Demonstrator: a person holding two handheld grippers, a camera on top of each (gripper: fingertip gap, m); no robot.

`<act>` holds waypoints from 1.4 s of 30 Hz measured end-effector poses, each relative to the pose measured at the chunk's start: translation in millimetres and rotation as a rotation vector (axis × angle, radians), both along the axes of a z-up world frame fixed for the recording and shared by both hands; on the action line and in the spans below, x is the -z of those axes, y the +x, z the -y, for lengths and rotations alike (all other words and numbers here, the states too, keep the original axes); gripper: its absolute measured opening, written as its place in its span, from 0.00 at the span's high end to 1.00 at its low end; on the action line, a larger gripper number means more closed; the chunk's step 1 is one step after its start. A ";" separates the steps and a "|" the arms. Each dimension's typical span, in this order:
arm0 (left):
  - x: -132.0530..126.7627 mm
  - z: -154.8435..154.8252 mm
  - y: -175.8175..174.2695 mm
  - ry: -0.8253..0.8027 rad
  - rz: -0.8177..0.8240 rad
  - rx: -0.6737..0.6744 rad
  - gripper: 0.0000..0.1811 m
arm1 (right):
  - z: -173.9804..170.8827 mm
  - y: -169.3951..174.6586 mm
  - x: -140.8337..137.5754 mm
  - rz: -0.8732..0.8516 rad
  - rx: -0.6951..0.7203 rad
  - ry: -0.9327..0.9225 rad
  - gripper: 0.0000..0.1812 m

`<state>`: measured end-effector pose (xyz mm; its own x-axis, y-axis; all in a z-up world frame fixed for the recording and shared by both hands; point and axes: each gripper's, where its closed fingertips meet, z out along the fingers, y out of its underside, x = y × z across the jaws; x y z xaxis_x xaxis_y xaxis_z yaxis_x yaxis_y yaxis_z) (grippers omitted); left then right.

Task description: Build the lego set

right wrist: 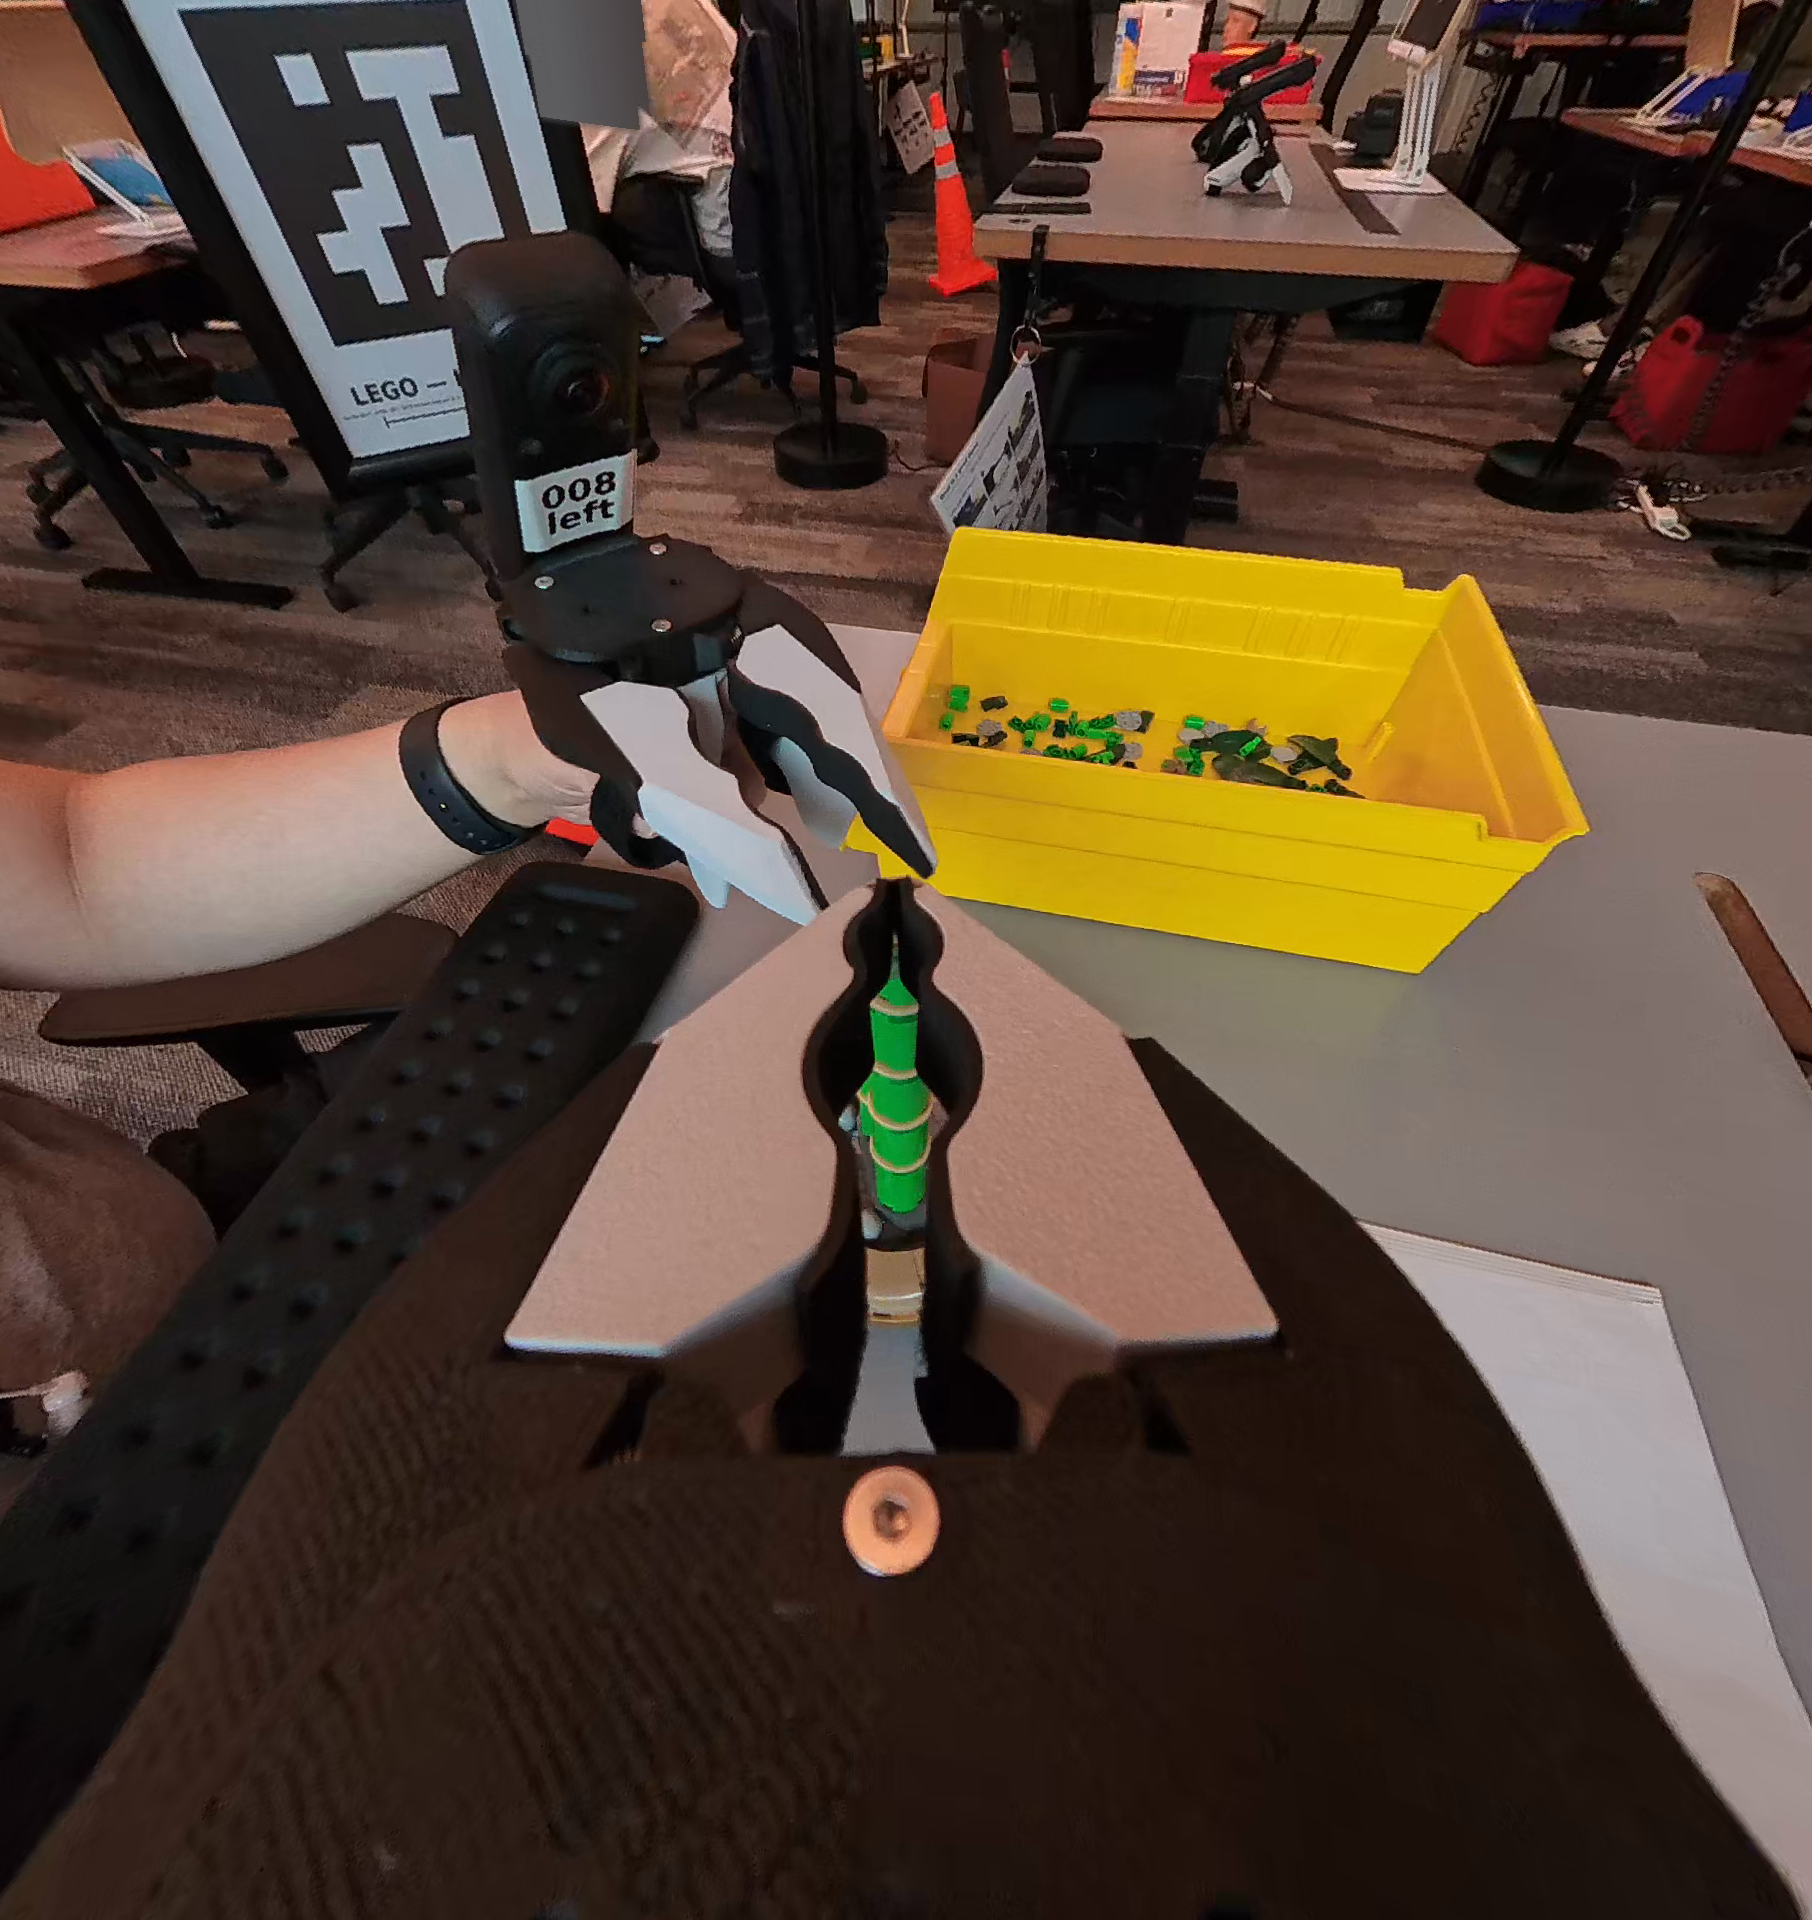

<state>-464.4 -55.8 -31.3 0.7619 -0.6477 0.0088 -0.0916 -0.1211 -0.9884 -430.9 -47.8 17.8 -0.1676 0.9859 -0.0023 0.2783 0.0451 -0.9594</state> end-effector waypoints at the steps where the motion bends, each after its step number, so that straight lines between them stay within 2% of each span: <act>1: 0.7 0.3 -0.2 -0.002 0.002 0.000 0.83 | -0.6 0.3 0.0 -0.005 0.002 -0.001 1.00; 10: 2.7 5.1 -1.3 -0.006 0.010 0.000 0.83 | -1.4 4.0 -0.9 -0.030 0.002 -0.016 1.00; 14: 1.2 6.5 -4.4 0.001 0.019 -0.007 0.82 | -1.7 8.6 -11.9 -0.096 0.015 -0.001 1.00; 18: 0.2 6.4 -6.0 0.001 0.030 -0.010 0.82 | -0.6 7.1 -13.0 -0.090 0.013 0.017 1.00; 25: 3.8 6.6 -1.4 -0.006 0.016 -0.003 0.82 | 4.3 -12.9 -0.3 0.029 -0.001 0.066 0.98; 30: 8.1 8.5 -2.2 -0.016 0.002 -0.003 0.81 | 3.5 -14.2 3.1 0.083 0.022 0.122 0.99; 39: 6.2 8.8 -1.9 -0.011 0.025 -0.001 0.81 | 5.0 -8.8 2.2 0.044 0.004 0.069 1.00; 42: 6.0 8.9 0.9 -0.010 0.028 0.007 0.81 | 10.6 -9.8 -5.1 -0.027 -0.016 0.070 0.96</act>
<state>-463.5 -64.7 -37.2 0.7565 -0.6530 0.0362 -0.0650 -0.1300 -0.9894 -440.7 -58.4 22.9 -0.1827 0.9806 0.0716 0.2514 0.1170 -0.9608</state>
